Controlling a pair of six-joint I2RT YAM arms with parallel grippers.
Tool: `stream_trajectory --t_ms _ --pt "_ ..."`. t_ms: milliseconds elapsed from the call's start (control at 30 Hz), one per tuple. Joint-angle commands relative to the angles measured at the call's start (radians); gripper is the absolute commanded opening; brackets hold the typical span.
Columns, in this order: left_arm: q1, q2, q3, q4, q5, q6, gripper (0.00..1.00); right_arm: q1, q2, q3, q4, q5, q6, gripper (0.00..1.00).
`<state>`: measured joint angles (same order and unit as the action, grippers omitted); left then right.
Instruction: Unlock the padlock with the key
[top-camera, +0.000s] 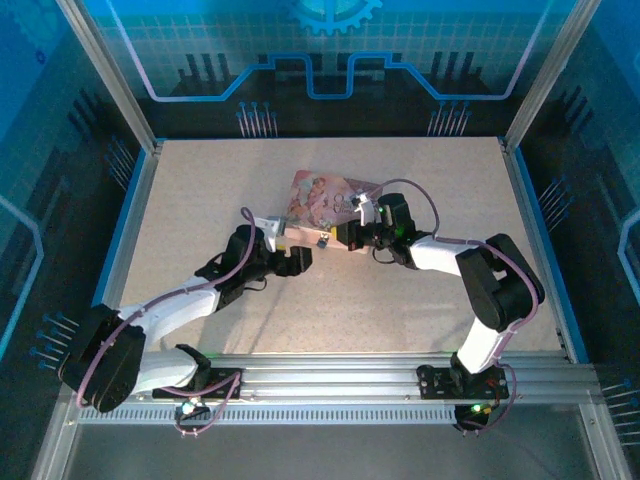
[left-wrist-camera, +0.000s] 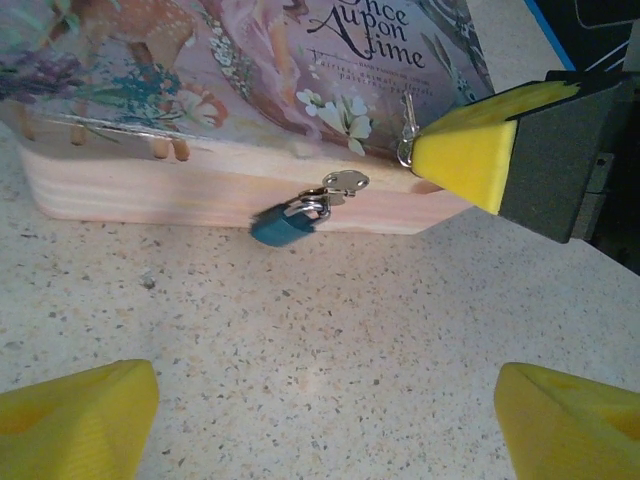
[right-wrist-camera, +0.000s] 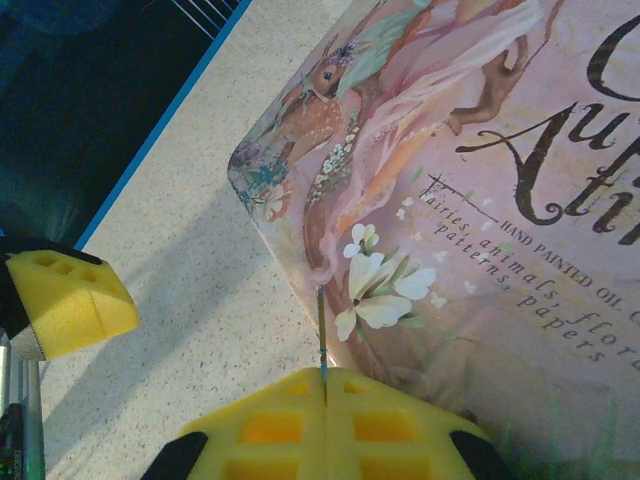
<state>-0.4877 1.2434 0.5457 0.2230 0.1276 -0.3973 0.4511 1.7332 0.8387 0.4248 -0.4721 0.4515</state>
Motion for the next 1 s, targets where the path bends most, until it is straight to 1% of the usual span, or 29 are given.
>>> stream_trajectory --t_ms 0,133,333,467,600,733,833,967 --pt "0.018 0.014 -0.013 0.078 0.073 -0.024 0.87 0.019 0.01 -0.061 -0.227 0.015 -0.019 0.0" --pt "0.029 0.015 -0.002 0.11 0.114 -0.061 0.86 0.012 -0.024 -0.039 -0.231 0.008 -0.054 0.0" --pt "0.04 0.021 0.007 0.098 0.119 -0.073 0.86 -0.014 -0.037 0.004 -0.24 -0.016 -0.056 0.0" --pt "0.042 0.025 -0.008 0.121 0.13 -0.069 0.84 -0.026 -0.052 0.008 -0.243 -0.011 -0.059 0.0" --pt "0.041 0.077 -0.029 0.184 0.156 -0.047 0.78 -0.038 -0.076 -0.012 -0.222 -0.015 -0.049 0.0" --pt "0.026 0.155 -0.022 0.232 0.154 -0.024 0.73 -0.048 -0.099 -0.021 -0.222 -0.007 -0.054 0.0" --pt "-0.004 0.196 -0.008 0.261 0.123 -0.004 0.73 -0.072 -0.089 -0.004 -0.215 -0.04 -0.047 0.0" --pt "-0.032 0.257 0.016 0.292 0.106 -0.004 0.73 -0.091 -0.07 0.029 -0.22 -0.042 -0.063 0.0"
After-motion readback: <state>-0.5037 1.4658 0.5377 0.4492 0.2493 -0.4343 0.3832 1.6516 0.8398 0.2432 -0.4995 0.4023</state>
